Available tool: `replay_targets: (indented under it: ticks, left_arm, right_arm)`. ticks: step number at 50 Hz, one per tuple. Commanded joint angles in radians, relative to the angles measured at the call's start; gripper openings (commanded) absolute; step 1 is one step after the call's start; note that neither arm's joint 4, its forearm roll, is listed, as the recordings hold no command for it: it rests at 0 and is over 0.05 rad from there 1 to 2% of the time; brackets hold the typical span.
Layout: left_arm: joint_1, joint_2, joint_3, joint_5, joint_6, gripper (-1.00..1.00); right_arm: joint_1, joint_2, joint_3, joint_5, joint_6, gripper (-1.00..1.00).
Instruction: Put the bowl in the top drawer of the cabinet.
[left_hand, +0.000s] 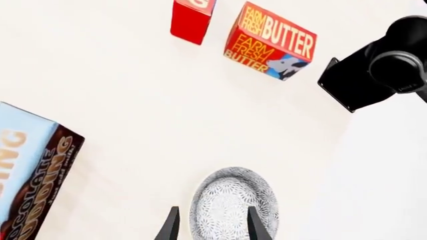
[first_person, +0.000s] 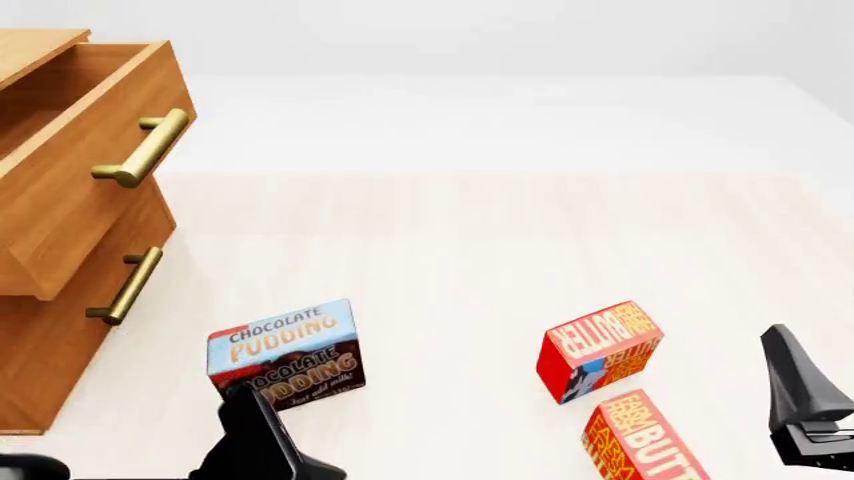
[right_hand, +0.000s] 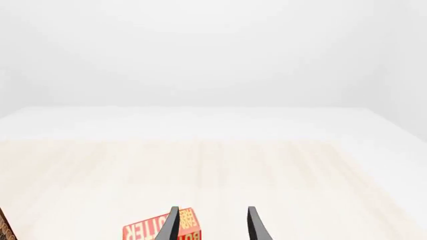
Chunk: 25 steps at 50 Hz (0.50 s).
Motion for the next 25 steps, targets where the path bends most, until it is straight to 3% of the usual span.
replay_targets:
  ticks: [1, 25]
  left_arm:
    - [-0.028, 0.022, 0.015, -0.035, -0.034, 1.0]
    - [0.009, 0.004, 0.033, -0.041, -0.02, 1.0]
  right_arm:
    - [-0.002, 0.0, 0.0, -0.001, 0.0, 1.0]
    - [-0.001, 0.0, 0.0, 0.0, -0.002, 1.0]
